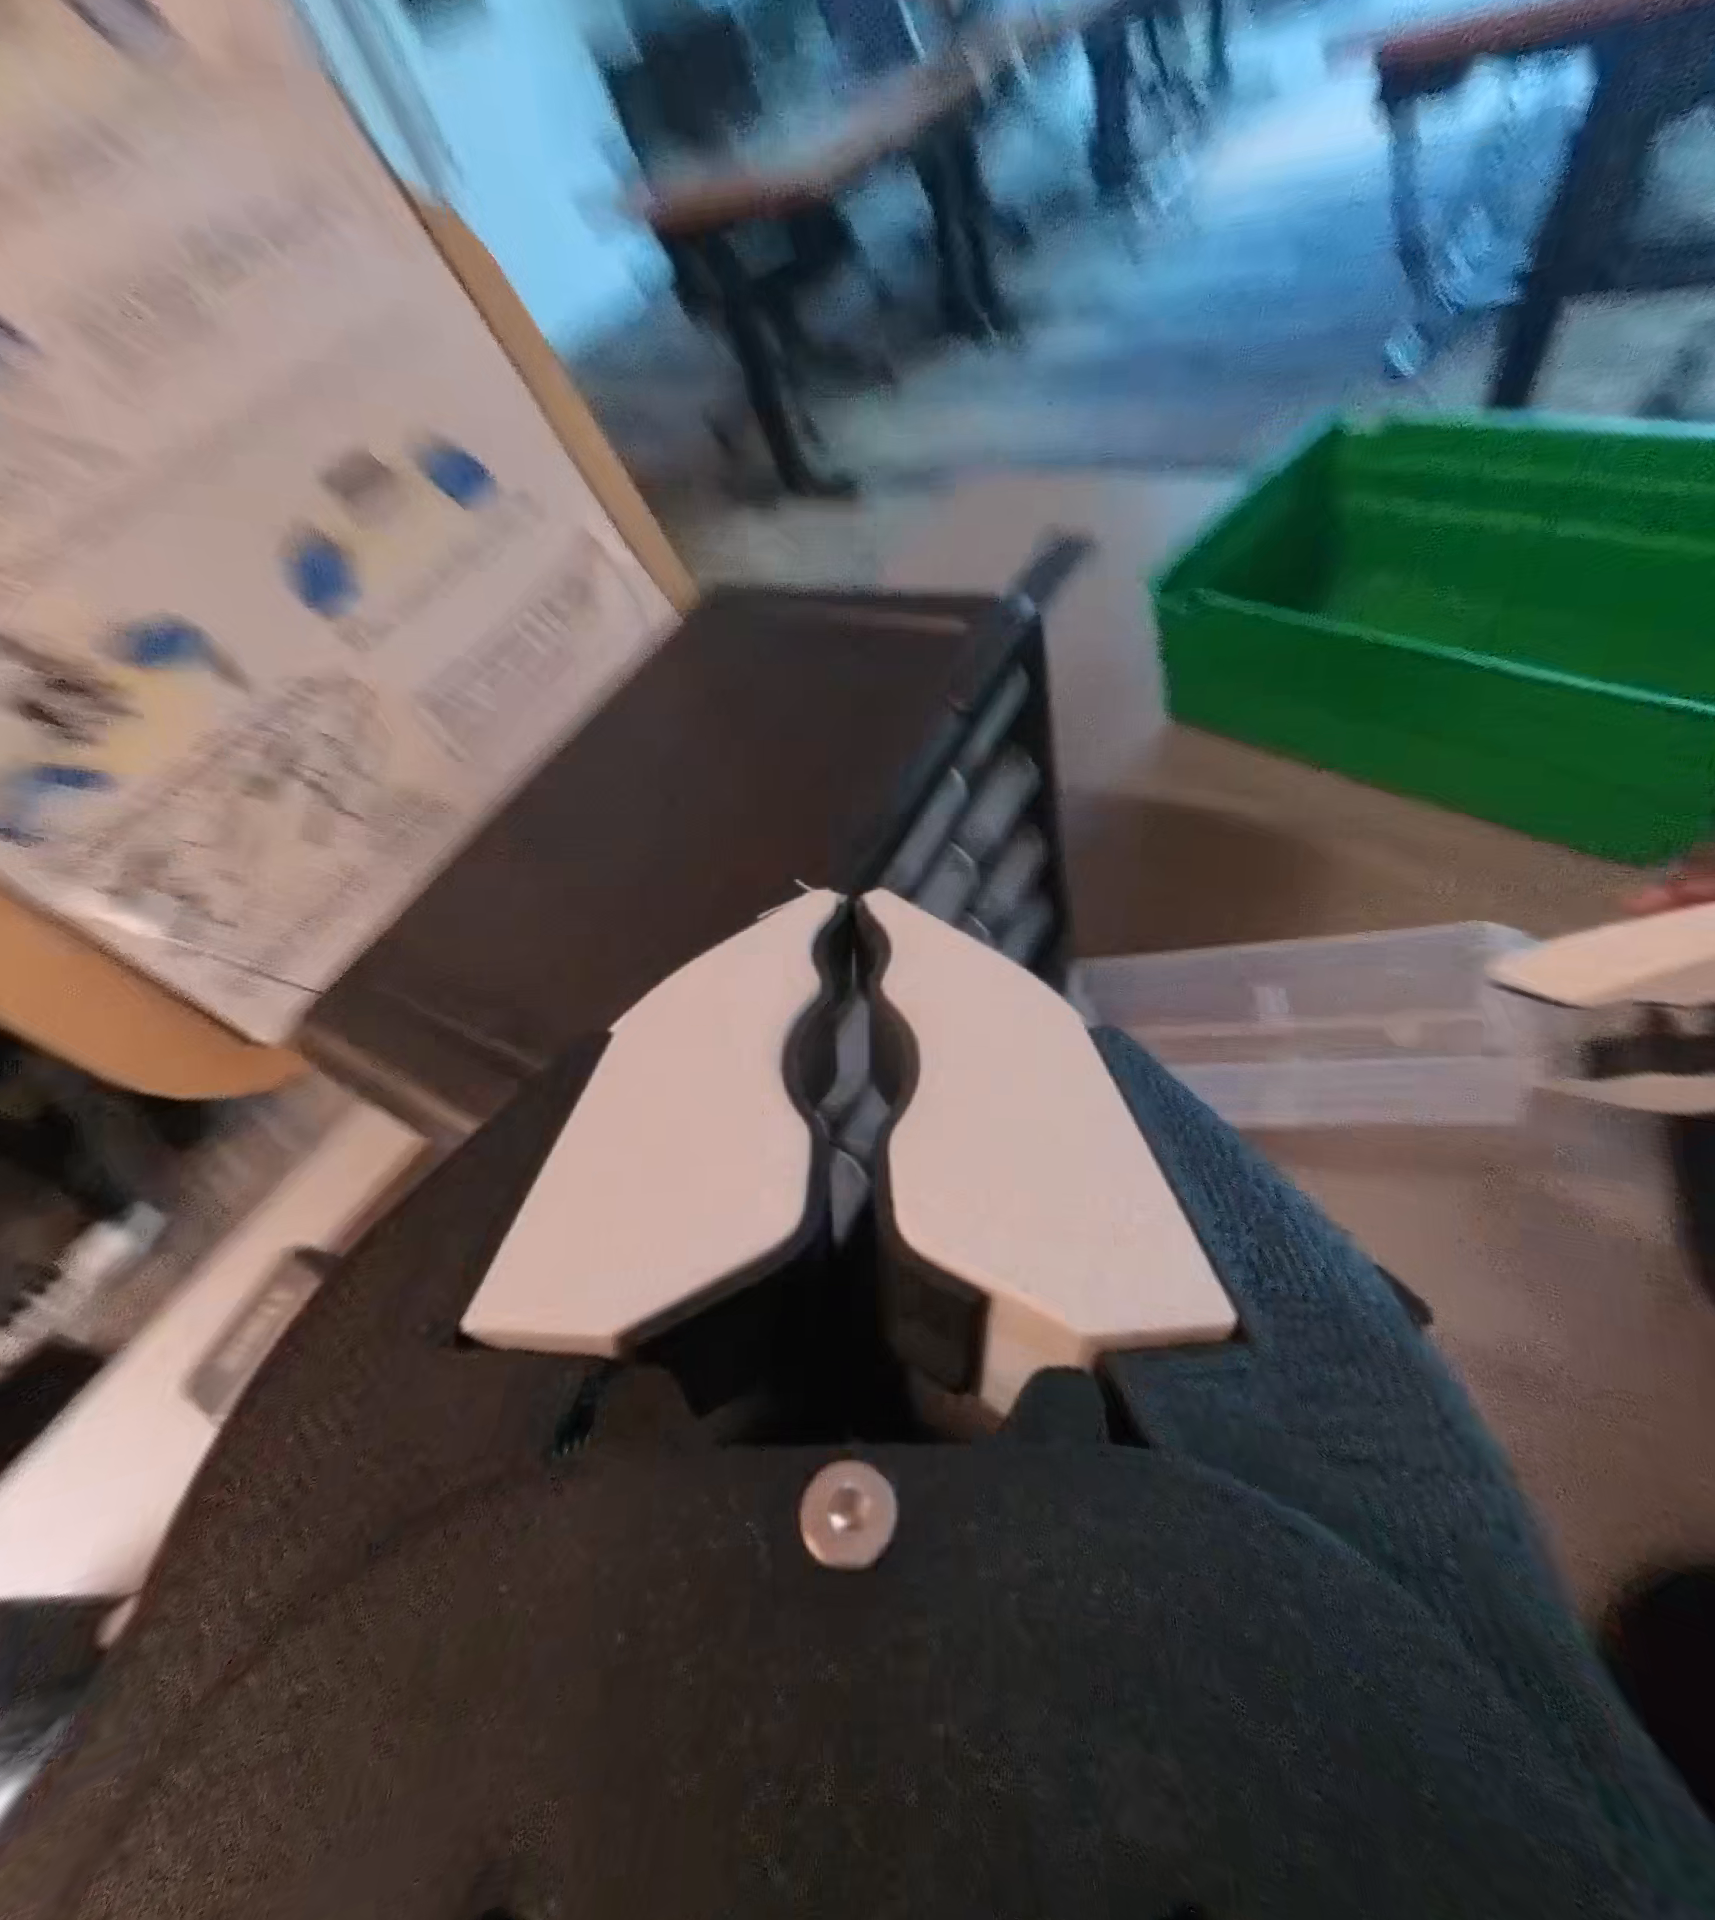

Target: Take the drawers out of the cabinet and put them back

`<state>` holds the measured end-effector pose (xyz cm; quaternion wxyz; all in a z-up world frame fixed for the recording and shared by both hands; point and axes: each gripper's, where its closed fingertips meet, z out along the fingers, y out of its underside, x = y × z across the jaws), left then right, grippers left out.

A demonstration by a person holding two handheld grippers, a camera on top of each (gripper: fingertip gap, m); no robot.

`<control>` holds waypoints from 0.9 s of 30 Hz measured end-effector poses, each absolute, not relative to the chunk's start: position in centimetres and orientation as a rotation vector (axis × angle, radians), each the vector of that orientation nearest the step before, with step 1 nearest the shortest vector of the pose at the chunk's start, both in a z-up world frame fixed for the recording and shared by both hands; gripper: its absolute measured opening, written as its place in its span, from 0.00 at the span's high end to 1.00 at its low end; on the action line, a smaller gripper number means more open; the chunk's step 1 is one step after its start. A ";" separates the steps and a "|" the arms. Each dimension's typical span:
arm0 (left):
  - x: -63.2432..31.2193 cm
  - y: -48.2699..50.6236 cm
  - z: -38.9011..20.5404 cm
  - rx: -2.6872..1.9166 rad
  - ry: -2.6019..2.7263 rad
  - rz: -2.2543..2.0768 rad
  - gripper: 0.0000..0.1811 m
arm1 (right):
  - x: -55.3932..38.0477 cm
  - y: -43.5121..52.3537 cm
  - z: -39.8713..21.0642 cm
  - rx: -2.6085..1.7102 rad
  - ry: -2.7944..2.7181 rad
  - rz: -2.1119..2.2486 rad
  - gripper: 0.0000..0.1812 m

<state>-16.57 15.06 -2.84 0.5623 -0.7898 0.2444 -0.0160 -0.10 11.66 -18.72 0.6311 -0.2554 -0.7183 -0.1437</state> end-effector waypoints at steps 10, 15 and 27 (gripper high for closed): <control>-18.1 22.7 -9.2 -2.597 0.685 -0.004 1.00 | -1.8 13.1 -20.6 -0.715 -1.683 -0.470 0.77; -18.0 22.6 -9.2 -2.616 0.678 -0.091 0.99 | -3.1 13.1 -22.5 -0.650 -1.736 -0.584 0.77; -18.1 22.6 -9.2 -2.603 0.688 -0.096 0.99 | -5.7 15.0 -23.5 -0.716 -1.684 -0.658 0.78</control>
